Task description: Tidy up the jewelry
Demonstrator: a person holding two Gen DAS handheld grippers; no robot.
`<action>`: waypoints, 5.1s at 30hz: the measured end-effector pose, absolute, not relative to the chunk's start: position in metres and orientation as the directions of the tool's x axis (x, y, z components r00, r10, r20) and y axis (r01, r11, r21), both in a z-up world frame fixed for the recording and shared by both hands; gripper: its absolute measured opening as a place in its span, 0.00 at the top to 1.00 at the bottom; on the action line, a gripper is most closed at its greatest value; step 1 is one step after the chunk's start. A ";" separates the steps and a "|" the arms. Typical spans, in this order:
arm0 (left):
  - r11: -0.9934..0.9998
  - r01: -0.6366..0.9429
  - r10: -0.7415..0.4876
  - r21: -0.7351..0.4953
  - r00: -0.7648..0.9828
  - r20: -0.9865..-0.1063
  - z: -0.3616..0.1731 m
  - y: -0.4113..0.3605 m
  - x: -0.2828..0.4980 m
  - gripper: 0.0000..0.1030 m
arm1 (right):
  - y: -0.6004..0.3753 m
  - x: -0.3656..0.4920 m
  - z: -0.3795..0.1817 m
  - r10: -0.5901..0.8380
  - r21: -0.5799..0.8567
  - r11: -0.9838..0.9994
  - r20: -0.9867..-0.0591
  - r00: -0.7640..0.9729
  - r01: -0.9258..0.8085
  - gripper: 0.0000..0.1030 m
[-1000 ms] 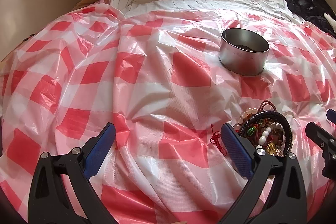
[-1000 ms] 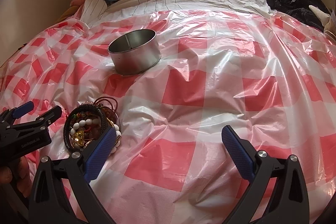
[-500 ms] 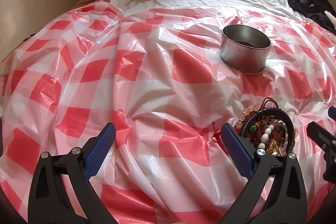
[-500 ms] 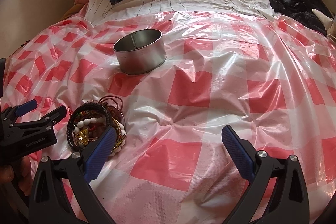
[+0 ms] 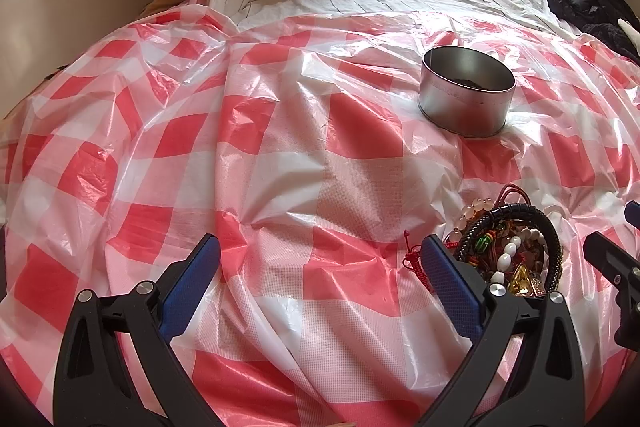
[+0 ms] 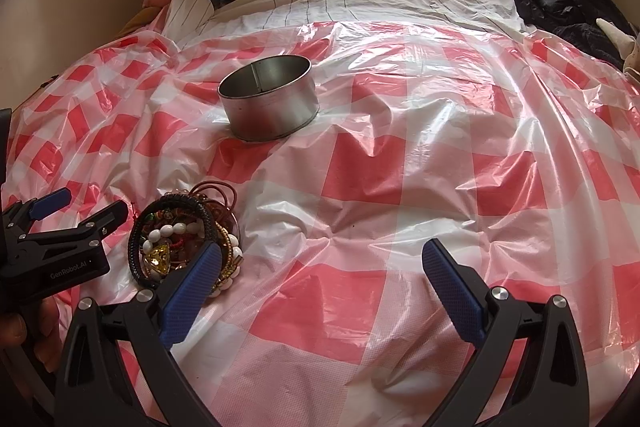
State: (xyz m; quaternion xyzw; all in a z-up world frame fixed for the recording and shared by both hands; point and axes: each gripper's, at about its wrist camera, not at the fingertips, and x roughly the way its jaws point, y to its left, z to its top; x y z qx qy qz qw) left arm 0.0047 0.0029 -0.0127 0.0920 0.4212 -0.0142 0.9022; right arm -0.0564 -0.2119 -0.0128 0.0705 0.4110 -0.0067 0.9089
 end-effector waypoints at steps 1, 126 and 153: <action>0.983 0.103 0.053 0.155 0.645 -0.762 -0.013 0.003 0.005 0.06 | -0.212 -0.056 -0.013 0.046 0.123 0.990 -0.748 0.662 0.070 0.06; 0.963 0.183 -0.268 -0.200 0.540 -0.797 -0.028 0.048 0.045 0.74 | -0.169 -0.027 0.001 0.336 0.275 0.941 -0.693 0.638 -0.197 0.94; 0.915 0.236 -0.403 -0.328 0.604 -0.687 0.023 0.072 0.002 0.93 | -0.159 -0.005 -0.026 0.255 0.158 0.963 -0.790 0.557 -0.218 0.90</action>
